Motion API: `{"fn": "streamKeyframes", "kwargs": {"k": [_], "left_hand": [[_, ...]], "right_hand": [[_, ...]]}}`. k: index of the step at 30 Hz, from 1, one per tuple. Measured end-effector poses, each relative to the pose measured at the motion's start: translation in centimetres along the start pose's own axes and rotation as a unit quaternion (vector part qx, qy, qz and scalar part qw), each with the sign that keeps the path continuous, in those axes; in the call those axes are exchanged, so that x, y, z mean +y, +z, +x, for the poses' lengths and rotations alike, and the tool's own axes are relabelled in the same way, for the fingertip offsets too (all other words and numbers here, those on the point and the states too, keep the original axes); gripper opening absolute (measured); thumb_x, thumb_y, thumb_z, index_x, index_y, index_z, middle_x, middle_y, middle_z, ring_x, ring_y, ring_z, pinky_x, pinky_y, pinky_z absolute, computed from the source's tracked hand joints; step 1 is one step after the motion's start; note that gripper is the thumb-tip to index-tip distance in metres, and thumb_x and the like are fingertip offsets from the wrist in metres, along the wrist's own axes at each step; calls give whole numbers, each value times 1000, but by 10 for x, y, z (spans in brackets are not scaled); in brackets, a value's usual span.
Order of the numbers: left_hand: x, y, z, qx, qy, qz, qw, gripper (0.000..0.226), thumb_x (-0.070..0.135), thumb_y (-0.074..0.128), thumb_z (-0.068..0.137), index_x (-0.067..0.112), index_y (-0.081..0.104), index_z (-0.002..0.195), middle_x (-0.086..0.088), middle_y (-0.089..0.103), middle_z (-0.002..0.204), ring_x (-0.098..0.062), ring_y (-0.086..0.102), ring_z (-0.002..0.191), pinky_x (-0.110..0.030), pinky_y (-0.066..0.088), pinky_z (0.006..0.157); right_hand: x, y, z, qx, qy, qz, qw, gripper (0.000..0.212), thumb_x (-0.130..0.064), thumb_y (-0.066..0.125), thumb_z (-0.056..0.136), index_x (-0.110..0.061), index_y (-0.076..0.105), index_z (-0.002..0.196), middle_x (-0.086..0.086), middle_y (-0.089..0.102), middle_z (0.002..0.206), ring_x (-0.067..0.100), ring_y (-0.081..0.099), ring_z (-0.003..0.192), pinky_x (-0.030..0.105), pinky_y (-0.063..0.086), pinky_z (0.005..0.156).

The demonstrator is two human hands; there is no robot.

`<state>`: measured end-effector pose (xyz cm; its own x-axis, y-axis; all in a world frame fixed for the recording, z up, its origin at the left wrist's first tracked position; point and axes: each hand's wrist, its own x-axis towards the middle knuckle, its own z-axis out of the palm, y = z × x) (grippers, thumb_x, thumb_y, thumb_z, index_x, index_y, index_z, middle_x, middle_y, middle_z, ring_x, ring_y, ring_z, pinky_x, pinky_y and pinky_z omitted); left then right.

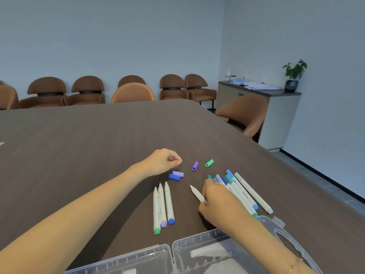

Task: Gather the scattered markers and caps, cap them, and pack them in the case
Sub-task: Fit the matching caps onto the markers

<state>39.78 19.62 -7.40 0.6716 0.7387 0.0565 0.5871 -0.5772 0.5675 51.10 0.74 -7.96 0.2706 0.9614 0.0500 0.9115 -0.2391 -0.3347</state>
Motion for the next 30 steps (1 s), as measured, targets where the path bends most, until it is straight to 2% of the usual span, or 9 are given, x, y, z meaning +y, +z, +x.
{"fn": "streamKeyframes", "kwargs": {"k": [3,7,11,14,17,20,24,27,30], "left_hand": [[13,11,18,5,-18,-2,1000,24,31,59,92,16,68,109,2,67,112,-10,59,102,-23,46,86],[32,26,39,-4,-43,21,999,37,38,65,87,9,68,110,-4,67,109,-16,61,101,-30,50,89],[40,24,46,-47,-54,10,997,20,23,69,85,8,71,99,-7,70,104,-18,67,91,-32,55,87],[44,17,41,-81,-49,47,994,10,13,68,85,10,70,94,-7,69,101,-16,67,88,-24,56,79],[45,10,35,-76,-59,51,994,8,12,67,86,10,70,92,-5,68,96,-12,65,81,-21,55,76],[43,4,24,-42,-81,-60,994,4,14,67,86,13,70,88,0,68,97,-8,67,77,-15,54,70],[35,-7,-1,-59,-80,-274,957,21,15,67,87,13,69,108,-1,68,107,-10,68,94,-17,56,78],[31,-13,-13,-71,-85,-322,940,25,15,66,87,12,69,111,-4,69,110,-13,68,100,-22,55,85],[33,-17,-19,-69,-88,-328,938,24,16,66,87,13,69,110,-4,70,109,-15,68,100,-22,55,85]], "right_hand": [[3,1,0,7,47,-13,999,38,-13,48,90,-21,23,63,-3,27,59,7,29,48,16,19,45],[5,-2,3,-16,75,26,997,34,-19,52,90,-21,33,61,-3,34,58,6,37,51,14,26,48],[11,-5,8,-53,89,104,989,29,-25,55,89,-17,43,63,-1,40,58,8,44,54,14,33,52],[16,-12,13,-85,101,176,976,27,-25,55,87,-13,47,64,2,42,60,10,43,58,20,39,59],[18,-21,14,-112,114,220,962,25,-25,54,89,-13,47,67,0,36,58,9,39,55,18,39,57],[17,-28,13,-145,126,274,942,19,-26,52,90,-11,53,80,1,42,63,9,42,56,17,42,55],[12,-35,8,-184,121,369,903,20,-21,46,95,-10,59,85,-7,53,47,8,39,50,15,38,52],[7,-34,6,-200,114,436,870,20,-17,47,96,-8,63,89,-5,61,53,7,40,45,15,35,49],[6,-32,7,-190,98,445,870,20,-21,49,97,-10,66,98,-3,65,64,6,44,44,15,37,48]]}}
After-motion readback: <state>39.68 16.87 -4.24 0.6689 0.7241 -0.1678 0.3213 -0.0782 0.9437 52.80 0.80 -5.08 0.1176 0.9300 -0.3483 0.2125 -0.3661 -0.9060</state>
